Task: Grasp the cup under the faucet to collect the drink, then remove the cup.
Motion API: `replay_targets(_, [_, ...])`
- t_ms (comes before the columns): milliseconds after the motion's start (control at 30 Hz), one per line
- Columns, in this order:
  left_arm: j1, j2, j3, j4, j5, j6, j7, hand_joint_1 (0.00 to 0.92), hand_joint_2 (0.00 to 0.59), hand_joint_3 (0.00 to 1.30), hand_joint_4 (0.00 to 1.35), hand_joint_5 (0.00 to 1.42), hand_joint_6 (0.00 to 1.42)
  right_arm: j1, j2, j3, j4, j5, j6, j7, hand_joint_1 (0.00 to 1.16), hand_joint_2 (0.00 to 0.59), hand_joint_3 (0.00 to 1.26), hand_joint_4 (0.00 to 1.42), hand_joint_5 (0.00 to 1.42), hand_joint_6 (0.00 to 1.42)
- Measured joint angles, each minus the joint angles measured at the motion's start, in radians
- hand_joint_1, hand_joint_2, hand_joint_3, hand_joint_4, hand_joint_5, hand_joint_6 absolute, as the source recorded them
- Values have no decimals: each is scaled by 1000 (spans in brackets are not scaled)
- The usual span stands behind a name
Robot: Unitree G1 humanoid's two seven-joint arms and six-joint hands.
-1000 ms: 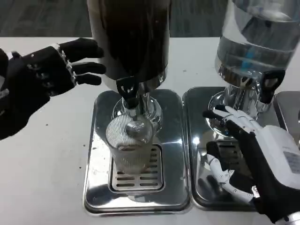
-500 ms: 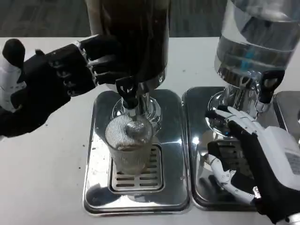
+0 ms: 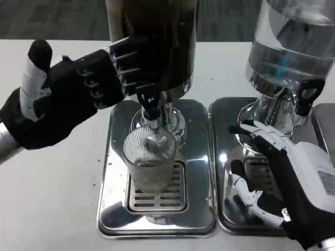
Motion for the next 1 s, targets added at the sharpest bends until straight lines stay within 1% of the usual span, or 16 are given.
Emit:
replay_targets(233, [0, -14, -26, -53, 0, 42, -18, 0, 29, 131, 39, 133, 165, -1, 6, 2, 1, 0, 0, -2, 650, 461, 275, 151, 133, 212])
replay_targets(567, [-7, -28, -41, -51, 32, 40, -22, 0, 29, 123, 10, 112, 157, -2, 7, 5, 10, 1, 0, -12, 658, 449, 276, 156, 134, 212])
replay_targets(633, [-14, -28, -52, -51, 45, 20, -23, 0, 29, 115, 2, 107, 152, -2, 7, 6, 12, 2, 0, -16, 669, 437, 276, 161, 134, 212])
replay_targets(833, [-20, -28, -65, -58, 79, -47, -29, 0, 29, 99, 0, 94, 130, -7, 8, 9, 17, 6, 0, -19, 680, 441, 276, 164, 134, 212])
replay_targets(900, [-19, -27, -67, -68, 100, -74, -29, 0, 28, 99, 0, 94, 130, -11, 8, 10, 21, 12, 0, -19, 698, 453, 277, 165, 134, 212])
replay_targets(933, [-18, -27, -67, -73, 108, -86, -29, 0, 27, 97, 0, 94, 130, -14, 8, 10, 22, 15, 0, -19, 711, 443, 284, 164, 134, 212])
replay_targets(1000, [-14, -26, -67, -77, 112, -105, -29, 0, 25, 94, 0, 93, 129, -19, 8, 11, 24, 17, 0, -19, 716, 443, 286, 164, 134, 212])
